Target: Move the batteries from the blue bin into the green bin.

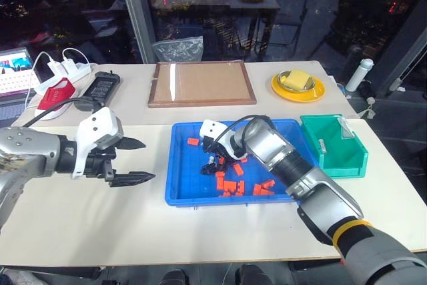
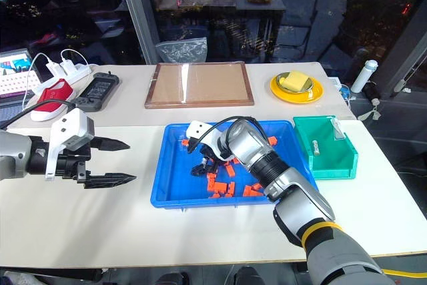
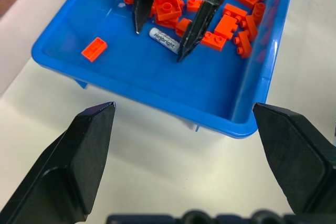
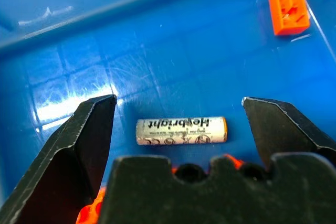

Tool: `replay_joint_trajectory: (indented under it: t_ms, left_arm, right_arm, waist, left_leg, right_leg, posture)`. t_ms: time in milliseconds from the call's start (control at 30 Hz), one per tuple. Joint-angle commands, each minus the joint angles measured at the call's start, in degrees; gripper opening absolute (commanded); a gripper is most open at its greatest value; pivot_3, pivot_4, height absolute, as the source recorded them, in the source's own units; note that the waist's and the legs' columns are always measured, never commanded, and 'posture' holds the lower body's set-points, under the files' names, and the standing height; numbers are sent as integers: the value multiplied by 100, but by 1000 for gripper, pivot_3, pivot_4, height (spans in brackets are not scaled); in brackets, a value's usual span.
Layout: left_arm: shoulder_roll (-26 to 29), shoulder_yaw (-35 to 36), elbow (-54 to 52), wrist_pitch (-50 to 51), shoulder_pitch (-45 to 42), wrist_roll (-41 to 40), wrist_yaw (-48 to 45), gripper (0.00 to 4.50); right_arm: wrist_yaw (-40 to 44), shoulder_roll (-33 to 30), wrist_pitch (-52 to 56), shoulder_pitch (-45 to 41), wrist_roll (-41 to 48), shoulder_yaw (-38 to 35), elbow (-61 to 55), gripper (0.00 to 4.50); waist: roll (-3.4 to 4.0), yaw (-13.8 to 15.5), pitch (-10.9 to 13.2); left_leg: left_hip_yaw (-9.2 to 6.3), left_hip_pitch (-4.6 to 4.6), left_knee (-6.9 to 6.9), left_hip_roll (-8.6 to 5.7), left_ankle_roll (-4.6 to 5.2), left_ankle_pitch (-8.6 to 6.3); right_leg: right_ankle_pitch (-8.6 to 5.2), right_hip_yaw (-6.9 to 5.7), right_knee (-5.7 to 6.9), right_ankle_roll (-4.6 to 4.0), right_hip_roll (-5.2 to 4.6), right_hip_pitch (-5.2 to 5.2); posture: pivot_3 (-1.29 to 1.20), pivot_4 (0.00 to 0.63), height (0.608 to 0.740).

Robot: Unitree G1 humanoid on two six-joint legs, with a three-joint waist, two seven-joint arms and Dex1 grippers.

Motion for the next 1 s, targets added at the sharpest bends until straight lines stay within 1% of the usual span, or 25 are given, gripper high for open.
replay_joint_trajectory:
  t_ms: [33,100,133,267,333,433,533,600,700,767,833,933,1000]
  left_arm:
    - [109,217,-182,56,-71,-129,38,4500]
    - [117,218,-196,57,-58,-140,37,4500]
    - [113,208,-191,50,-59,-137,42,4500]
    - [87,129,-148,14,-100,-115,48,4500]
    - [72,85,-123,-10,-134,-105,42,4500]
    - [59,37,-108,-17,-192,-105,37,4500]
    - [41,-12,-88,-33,-241,-100,26,4500]
    - [-8,-128,-67,-74,-371,-93,8,4500]
    - [-125,-381,25,-147,-676,-81,-45,4500]
    - [-199,-525,117,-200,-836,-51,-79,4500]
    - [-241,-632,199,-244,-942,-12,-111,4500]
    - [-373,-819,340,-261,-1154,-54,-221,4500]
    - [-386,-878,383,-320,-1166,0,-284,4500]
  right_arm:
    - [68,-112,87,138,-183,80,-387,3513]
    - [94,-194,129,225,-254,136,-533,2738]
    - [95,-220,146,266,-275,150,-594,2516]
    - [38,-259,205,297,-309,19,-784,2506]
    - [60,-318,381,171,-96,-363,-1080,2506]
    - [367,-561,628,45,439,-990,-1711,2506]
    - [460,-774,782,-19,687,-1319,-1992,2506]
    - [597,-1202,960,-100,865,-1684,-2155,2506]
    - [576,-2276,989,-3,776,-2142,-2022,2506]
    - [511,-2834,895,142,662,-2231,-1905,2506]
    - [468,-3133,846,248,628,-2269,-1850,2506]
    - [420,-3943,1320,779,550,-2437,-1975,2506]
    - [433,-4225,1399,1095,603,-2486,-2206,2506]
  waist:
    - [0,0,0]
    - [0,1,0]
    - [0,2,0]
    - [0,-5,0]
    - [0,-4,0]
    - [0,7,1]
    - [0,8,0]
    - [-1,29,1]
    - [-2,122,2]
    - [-2,172,2]
    - [-4,162,0]
    - [-3,104,1]
    - [-1,104,2]
  left_leg:
    - [0,0,0,0,0,0]
    - [0,0,0,0,0,0]
    - [0,0,0,-1,0,0]
    - [0,4,1,1,0,0]
    - [0,4,0,1,0,0]
    - [0,-3,3,-1,0,0]
    - [-2,-3,2,-1,0,0]
    - [-2,1,2,-1,0,0]
    - [-3,-7,5,-10,0,0]
    - [1,-10,6,-15,0,0]
    - [4,-10,2,-14,1,-1]
    - [12,-6,-4,-8,4,-2]
    - [11,-6,-5,-6,4,-2]
  right_leg:
    - [0,0,0,0,0,0]
    - [0,-1,0,0,0,0]
    - [0,0,1,0,-1,0]
    - [0,-1,1,0,1,1]
    - [0,-1,1,0,1,1]
    - [0,-1,0,0,-1,-2]
    - [0,-3,-2,0,-2,1]
    - [0,-4,-2,0,-2,5]
    - [0,-6,-9,0,-10,7]
    - [0,-5,-19,0,-16,7]
    - [0,-5,-28,1,-16,7]
    - [0,0,-25,0,-10,2]
    - [-1,0,-22,0,-9,2]
  posture:
    - [0,150,740]
    - [0,150,740]
    - [0,150,740]
    - [0,150,740]
    - [0,150,740]
    - [0,150,740]
    - [0,150,740]
    - [0,150,740]
    - [0,150,740]
    - [0,150,740]
    - [0,150,740]
    - [0,150,740]
    - [0,150,740]
